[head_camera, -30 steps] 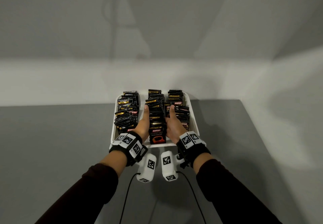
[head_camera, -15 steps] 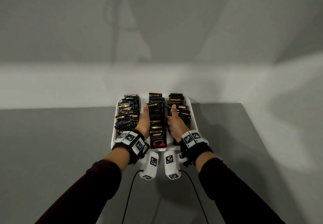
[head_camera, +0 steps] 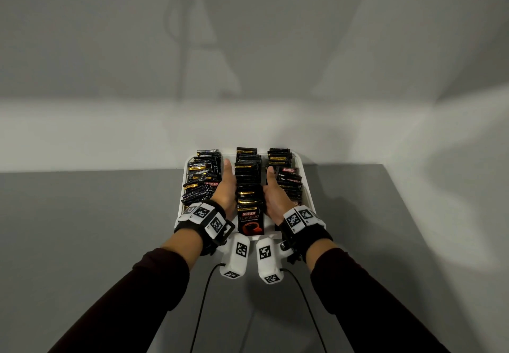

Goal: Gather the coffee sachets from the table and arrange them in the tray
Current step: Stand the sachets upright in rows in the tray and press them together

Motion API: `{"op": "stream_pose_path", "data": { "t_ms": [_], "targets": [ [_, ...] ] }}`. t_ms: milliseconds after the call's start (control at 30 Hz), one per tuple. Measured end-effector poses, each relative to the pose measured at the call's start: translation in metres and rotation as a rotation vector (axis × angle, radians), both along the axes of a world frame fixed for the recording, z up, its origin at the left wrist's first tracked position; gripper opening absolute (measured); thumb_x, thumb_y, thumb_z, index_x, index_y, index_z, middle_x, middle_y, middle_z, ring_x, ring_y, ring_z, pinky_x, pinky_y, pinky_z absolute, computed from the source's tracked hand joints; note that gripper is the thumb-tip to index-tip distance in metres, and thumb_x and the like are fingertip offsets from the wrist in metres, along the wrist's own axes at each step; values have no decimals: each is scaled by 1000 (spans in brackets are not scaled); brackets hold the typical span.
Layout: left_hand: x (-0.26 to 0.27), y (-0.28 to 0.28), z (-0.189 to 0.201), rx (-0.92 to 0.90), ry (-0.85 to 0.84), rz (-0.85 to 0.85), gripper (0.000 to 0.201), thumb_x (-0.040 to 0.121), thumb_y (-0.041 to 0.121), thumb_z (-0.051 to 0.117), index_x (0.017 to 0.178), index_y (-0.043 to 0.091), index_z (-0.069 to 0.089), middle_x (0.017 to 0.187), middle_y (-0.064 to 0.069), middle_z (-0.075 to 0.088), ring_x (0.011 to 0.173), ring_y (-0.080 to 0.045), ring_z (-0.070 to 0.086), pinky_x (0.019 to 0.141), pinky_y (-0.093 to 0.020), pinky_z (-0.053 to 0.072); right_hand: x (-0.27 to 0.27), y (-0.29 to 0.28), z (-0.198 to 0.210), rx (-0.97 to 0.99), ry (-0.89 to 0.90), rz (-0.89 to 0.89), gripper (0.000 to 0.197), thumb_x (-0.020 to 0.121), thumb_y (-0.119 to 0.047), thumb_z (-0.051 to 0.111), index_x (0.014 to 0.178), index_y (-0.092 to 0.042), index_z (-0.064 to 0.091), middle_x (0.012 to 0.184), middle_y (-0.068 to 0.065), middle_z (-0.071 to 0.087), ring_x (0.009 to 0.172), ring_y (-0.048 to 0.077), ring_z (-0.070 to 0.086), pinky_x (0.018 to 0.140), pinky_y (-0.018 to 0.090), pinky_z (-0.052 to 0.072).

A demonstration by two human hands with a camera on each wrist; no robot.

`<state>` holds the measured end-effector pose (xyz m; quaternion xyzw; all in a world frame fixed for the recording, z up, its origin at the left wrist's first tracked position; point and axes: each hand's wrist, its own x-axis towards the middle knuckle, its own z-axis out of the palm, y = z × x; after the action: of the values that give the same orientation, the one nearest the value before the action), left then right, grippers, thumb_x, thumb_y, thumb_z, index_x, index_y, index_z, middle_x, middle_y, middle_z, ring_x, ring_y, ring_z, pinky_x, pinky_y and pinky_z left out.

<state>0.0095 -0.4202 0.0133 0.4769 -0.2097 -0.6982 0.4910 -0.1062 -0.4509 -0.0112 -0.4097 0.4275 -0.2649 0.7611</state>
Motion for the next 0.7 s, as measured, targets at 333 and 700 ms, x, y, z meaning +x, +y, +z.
{"op": "stream_pose_path", "data": {
  "t_ms": [333,700],
  "targets": [
    [-1,-4,1,49,45,24,76,85,73,10,104,21,62,111,-7,66,92,-21,66,71,-32,51,0,-14,-2,-6,11,14,74,90,-66,13,135,-18,47,133,7,54,120,16,53,102,31,40],
    [6,-20,-2,142,-25,94,86,83,76,20,97,9,72,84,-16,69,82,-28,68,82,-37,56,0,-27,7,-7,-56,40,72,93,-62,9,133,-15,47,122,3,59,104,9,58,80,17,48]
  ]
}}
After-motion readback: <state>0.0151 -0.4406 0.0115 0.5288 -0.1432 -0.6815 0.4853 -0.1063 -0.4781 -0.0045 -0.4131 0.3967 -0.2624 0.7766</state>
